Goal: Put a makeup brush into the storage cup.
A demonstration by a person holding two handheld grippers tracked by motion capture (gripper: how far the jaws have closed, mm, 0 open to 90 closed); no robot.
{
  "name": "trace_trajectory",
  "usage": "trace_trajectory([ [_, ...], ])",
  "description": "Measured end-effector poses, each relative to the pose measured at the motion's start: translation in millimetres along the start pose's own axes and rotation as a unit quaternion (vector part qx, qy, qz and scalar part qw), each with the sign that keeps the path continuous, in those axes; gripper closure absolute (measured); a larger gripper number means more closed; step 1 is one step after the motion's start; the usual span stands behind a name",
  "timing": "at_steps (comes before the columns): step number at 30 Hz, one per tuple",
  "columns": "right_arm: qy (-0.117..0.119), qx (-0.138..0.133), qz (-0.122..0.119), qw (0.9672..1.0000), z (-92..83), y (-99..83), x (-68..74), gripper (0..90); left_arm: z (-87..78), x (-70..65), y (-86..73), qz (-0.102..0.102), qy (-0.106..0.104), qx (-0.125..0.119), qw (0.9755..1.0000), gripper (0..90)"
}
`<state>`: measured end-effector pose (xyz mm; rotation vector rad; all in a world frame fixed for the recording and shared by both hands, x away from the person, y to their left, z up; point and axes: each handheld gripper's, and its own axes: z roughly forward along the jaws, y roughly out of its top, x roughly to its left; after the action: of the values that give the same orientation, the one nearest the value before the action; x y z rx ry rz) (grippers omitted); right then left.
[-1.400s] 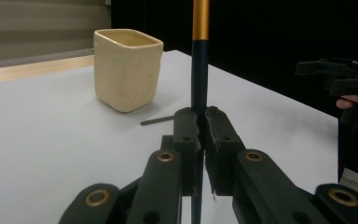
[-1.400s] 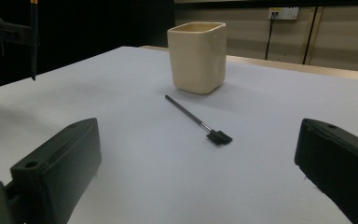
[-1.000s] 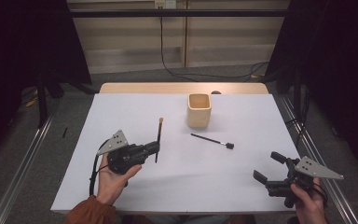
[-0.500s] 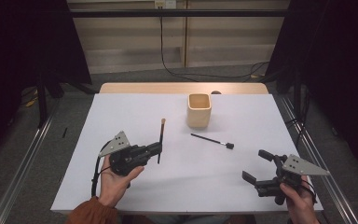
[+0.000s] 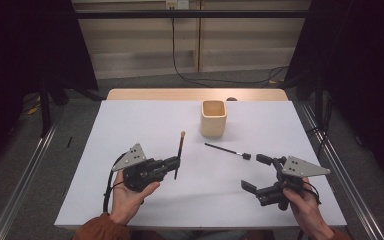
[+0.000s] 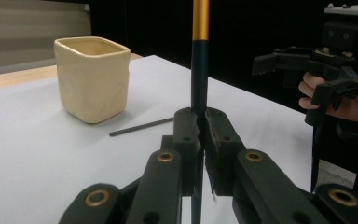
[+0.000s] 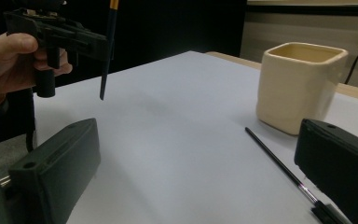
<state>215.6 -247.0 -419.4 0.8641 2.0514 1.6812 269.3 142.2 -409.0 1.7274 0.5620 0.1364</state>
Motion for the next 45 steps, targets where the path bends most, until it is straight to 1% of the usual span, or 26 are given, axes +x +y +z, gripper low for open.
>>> trace_trajectory([
  [4,0.009,0.001,-0.004,1.0,10.2,6.3,1.9,0.0,3.9,-3.3,0.7,0.004,-0.004,0.006,1.0,83.9],
  [6,0.009,0.0,-0.01,0.9999,14.3,9.9,3.1,0.0,5.8,-4.5,1.2,0.006,-0.005,0.006,1.0,84.0],
  [10,0.022,-0.005,-0.015,0.9996,21.7,16.8,4.7,0.0,10.3,-6.3,2.6,0.009,-0.007,0.007,0.9999,83.9],
  [14,0.035,-0.009,-0.011,0.9993,28.2,21.8,5.5,1.3,18.1,-10.3,3.4,0.01,-0.011,0.003,0.9999,83.9],
  [16,0.039,-0.013,-0.01,0.9991,30.6,24.2,6.0,1.4,21.6,-10.4,4.2,0.005,-0.016,0.001,0.9999,83.9],
  [19,0.043,-0.017,-0.009,0.9989,34.3,28.2,7.0,2.0,26.2,-12.2,6.6,0.014,-0.017,0.004,0.9997,83.8],
  [22,0.056,-0.026,-0.003,0.9981,38.6,35.8,9.1,3.7,31.0,-14.5,8.6,0.015,-0.025,0.005,0.9996,83.8],
  [25,0.064,-0.033,-0.005,0.9974,44.3,44.9,11.2,3.7,36.6,-16.6,11.8,0.019,-0.028,0.003,0.9994,83.8],
  [29,0.076,-0.035,-0.007,0.9965,52.0,55.3,11.6,5.8,44.5,-19.8,17.0,0.026,-0.037,0.001,0.999,83.8],
  [32,0.085,-0.033,-0.006,0.9958,56.6,61.5,9.3,8.7,50.5,-22.0,19.8,0.031,-0.042,0.002,0.9986,83.8],
  [36,0.095,-0.033,-0.003,0.995,60.4,67.0,7.7,11.6,56.8,-24.0,21.0,0.031,-0.046,-0.002,0.9985,83.8],
  [38,0.103,-0.03,0.001,0.9942,61.9,67.8,7.4,12.6,59.1,-25.0,20.4,0.03,-0.046,-0.006,0.9985,83.8],
  [39,0.102,-0.028,-0.002,0.9944,62.4,67.6,7.6,12.9,59.4,-25.6,20.1,0.032,-0.044,-0.008,0.9985,83.8],
  [42,0.104,-0.014,-0.002,0.9944,65.0,65.9,8.7,13.8,59.5,-26.3,18.9,0.028,-0.045,-0.013,0.9985,83.8],
  [45,0.108,-0.013,0.006,0.994,67.1,64.6,8.0,16.2,59.3,-25.8,17.0,0.027,-0.045,-0.012,0.9986,83.8],
])
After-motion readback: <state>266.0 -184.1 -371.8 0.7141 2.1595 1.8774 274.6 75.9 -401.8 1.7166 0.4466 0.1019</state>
